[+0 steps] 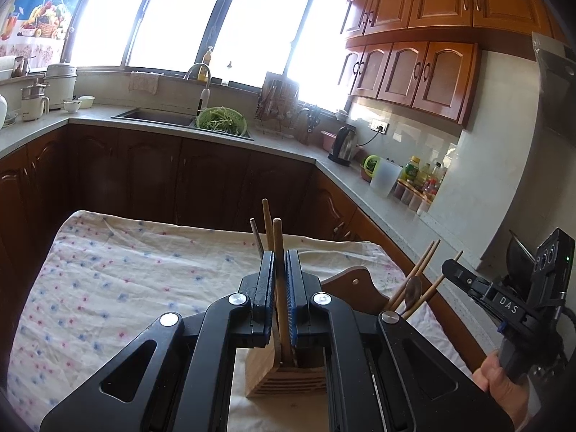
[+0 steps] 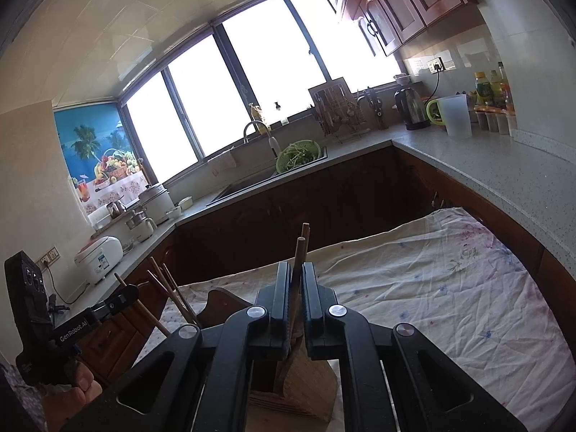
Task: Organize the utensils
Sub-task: 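Lower both wooden chopsticks into the holder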
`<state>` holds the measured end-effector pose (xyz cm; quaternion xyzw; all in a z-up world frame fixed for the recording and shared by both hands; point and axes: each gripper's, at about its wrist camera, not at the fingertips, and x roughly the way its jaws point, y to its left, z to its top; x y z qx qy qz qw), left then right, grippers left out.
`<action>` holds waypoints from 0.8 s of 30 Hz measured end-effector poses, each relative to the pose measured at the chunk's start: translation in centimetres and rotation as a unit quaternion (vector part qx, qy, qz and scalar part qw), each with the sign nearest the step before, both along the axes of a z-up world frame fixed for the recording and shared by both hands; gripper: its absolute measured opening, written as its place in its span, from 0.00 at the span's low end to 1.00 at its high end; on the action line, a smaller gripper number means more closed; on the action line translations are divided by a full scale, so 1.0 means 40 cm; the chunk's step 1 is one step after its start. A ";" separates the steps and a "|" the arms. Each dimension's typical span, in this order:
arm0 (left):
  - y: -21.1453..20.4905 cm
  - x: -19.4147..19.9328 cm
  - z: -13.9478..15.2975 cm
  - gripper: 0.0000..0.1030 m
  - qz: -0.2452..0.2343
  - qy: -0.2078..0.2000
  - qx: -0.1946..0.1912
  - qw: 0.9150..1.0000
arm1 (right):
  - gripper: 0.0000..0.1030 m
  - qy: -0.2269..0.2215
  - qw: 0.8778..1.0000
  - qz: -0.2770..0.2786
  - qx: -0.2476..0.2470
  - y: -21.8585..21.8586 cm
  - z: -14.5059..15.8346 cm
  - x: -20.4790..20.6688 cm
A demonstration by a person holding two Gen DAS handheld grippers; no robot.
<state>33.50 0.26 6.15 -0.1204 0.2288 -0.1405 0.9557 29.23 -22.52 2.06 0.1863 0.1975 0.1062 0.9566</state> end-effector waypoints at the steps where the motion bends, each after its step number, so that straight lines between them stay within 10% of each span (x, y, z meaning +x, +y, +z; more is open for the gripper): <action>1: -0.002 0.000 0.000 0.05 0.000 0.000 0.003 1.000 | 0.06 0.001 1.000 0.000 0.001 0.000 0.000 0.001; 16: -0.011 -0.006 -0.007 0.06 0.001 0.013 0.009 1.000 | 0.07 0.008 1.000 0.000 -0.005 0.001 0.000 0.002; 22: -0.013 -0.014 -0.007 0.16 0.000 0.018 0.009 1.000 | 0.19 0.017 1.000 -0.001 0.004 -0.006 -0.002 0.000; 24: -0.011 -0.022 -0.005 0.32 0.003 0.017 0.009 1.000 | 0.41 0.015 1.000 -0.003 0.008 -0.012 -0.002 -0.007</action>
